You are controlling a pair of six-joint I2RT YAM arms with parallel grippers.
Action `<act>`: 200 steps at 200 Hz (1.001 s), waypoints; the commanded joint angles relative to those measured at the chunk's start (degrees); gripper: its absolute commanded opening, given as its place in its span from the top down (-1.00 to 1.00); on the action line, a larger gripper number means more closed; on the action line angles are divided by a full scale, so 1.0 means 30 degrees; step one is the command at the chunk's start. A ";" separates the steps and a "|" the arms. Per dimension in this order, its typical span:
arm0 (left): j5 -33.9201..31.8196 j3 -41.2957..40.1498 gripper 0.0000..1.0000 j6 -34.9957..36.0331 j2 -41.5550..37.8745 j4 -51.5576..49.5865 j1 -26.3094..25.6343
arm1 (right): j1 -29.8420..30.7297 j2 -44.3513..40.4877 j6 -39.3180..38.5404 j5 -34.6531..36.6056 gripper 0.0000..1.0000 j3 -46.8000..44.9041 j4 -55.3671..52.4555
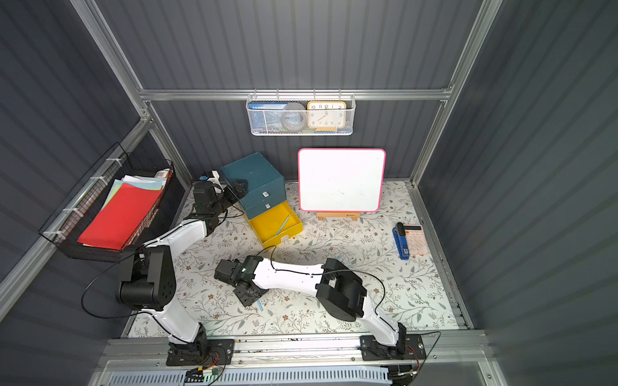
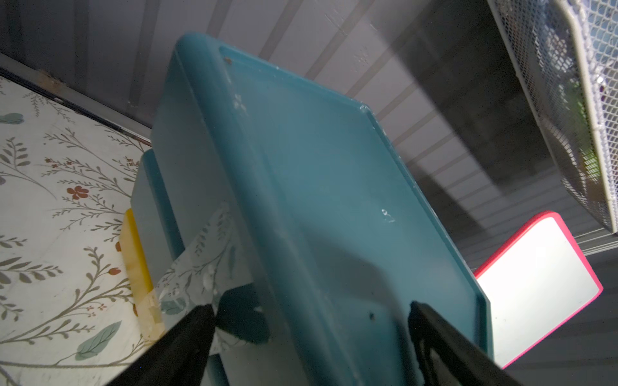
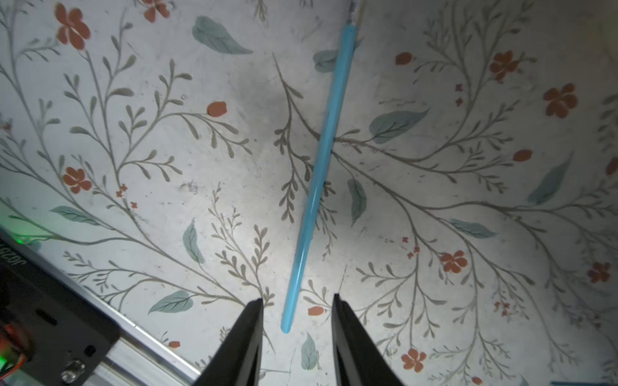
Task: Please place the pencils in the drawer according to their color
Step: Pick up the pencil from the center of the board.
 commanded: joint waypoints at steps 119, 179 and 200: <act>0.0798 -0.0802 -0.90 0.0268 -0.0597 0.0145 -0.0139 | 0.0260 0.3057 -0.0363 -0.0298 0.52 0.1651 -0.2096; 0.0771 -0.0795 -0.90 0.0279 -0.0561 0.0146 -0.0154 | 0.0142 0.2520 0.0256 -0.1051 1.00 0.0502 -0.1990; 0.0790 -0.0803 -0.90 0.0296 -0.0589 0.0123 -0.0158 | -0.0008 0.2000 0.0565 -0.1215 1.00 -0.0185 -0.1654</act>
